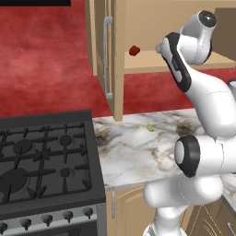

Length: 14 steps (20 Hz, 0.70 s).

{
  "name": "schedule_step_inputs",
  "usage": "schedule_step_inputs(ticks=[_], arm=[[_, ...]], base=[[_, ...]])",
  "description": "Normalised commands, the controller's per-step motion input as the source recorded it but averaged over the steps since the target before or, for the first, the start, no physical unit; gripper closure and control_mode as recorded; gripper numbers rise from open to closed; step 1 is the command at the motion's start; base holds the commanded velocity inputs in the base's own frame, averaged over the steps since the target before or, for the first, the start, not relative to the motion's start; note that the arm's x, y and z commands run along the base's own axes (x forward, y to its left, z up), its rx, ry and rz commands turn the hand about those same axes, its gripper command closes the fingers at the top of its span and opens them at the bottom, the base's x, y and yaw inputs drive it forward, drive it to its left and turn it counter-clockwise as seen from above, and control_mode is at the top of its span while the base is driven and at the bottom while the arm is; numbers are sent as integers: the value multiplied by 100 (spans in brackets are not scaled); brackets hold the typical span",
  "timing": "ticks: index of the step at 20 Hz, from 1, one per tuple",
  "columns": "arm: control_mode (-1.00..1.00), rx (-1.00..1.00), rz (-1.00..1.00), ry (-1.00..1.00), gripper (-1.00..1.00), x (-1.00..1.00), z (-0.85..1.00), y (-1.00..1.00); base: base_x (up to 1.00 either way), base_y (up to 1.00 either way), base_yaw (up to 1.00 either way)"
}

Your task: Pick the canned food and boxed food from the counter and place them in the cabinets closest to them.

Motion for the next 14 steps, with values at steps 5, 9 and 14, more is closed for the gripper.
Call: schedule_step_inputs(ticks=[5, 9, 14], arm=[[-100, 0, 0, 9, 100, 40, 0, 1], [-100, 0, 0, 6, 100, 8, 0, 0], [-100, 0, 0, 8, 100, 5, 2, 0]], base=[[0, 0, 0], [0, 0, 0], [0, 0, 0]])
